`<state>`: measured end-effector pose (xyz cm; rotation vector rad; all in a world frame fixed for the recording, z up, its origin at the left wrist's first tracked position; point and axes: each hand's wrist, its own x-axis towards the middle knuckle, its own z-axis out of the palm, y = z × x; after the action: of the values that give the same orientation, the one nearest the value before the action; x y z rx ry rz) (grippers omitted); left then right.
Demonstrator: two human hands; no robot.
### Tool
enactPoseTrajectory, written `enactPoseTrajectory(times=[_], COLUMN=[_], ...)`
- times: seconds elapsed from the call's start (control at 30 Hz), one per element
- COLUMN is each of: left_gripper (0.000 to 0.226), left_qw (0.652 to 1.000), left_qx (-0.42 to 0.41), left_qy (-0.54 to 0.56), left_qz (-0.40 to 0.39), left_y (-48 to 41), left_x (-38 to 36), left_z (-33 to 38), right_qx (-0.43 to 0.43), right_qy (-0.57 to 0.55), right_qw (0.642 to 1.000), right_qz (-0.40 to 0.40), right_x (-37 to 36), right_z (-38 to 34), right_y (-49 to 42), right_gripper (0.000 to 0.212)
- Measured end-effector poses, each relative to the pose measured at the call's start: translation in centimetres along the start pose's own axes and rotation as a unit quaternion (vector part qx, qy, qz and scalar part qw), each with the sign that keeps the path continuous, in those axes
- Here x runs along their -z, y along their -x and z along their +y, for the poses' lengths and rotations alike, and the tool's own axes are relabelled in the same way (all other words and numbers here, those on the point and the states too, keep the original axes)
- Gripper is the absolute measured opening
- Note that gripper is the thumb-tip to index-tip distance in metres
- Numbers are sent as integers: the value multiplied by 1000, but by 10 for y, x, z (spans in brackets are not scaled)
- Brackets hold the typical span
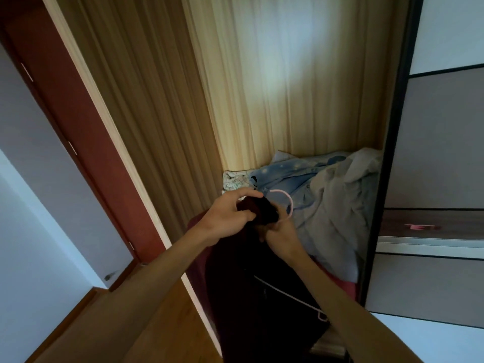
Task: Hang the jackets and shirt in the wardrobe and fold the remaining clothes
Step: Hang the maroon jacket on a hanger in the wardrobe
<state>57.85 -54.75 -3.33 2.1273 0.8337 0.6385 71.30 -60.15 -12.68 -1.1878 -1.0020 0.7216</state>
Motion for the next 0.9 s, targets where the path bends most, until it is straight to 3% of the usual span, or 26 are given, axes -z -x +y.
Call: enactPoseTrajectory(times=[0.07,0.23,0.4,0.57,0.63,0.77,0.83,0.9], left_gripper=[50,75,76,68,65,67,63,59], left_qw=[999,963,930,903,904,908,913,916], left_qx=[-1,-54,-128,-153,-136,-89,-76,-81], left_qy=[-18,-252,-340,-401,-406,-401,-386,-373], left_qz=[-41,-74,-63,-2,22,79,109,125], left_y=[3,-3,-25,-40,-45,-53,-56,-57], left_x=[9,18,-4,-14,-11,8,17,25], left_z=[-1,-10,-10,-2,2,-1,1,4], right_qx=[-1,1,43,45,96,248,236,124], right_qy=[-13,-147,-123,0,80,298,338,405], right_qw=[1000,987,989,997,990,899,901,905], right_qz=[18,68,73,60,69,205,134,36], right_x=[3,19,33,57,68,77,72,63], right_z=[-7,-39,-42,-47,-47,-25,0,29], right_y=[-1,4,10,12,17,52,65,64], right_gripper=[56,48,40,44,44,29,17,23])
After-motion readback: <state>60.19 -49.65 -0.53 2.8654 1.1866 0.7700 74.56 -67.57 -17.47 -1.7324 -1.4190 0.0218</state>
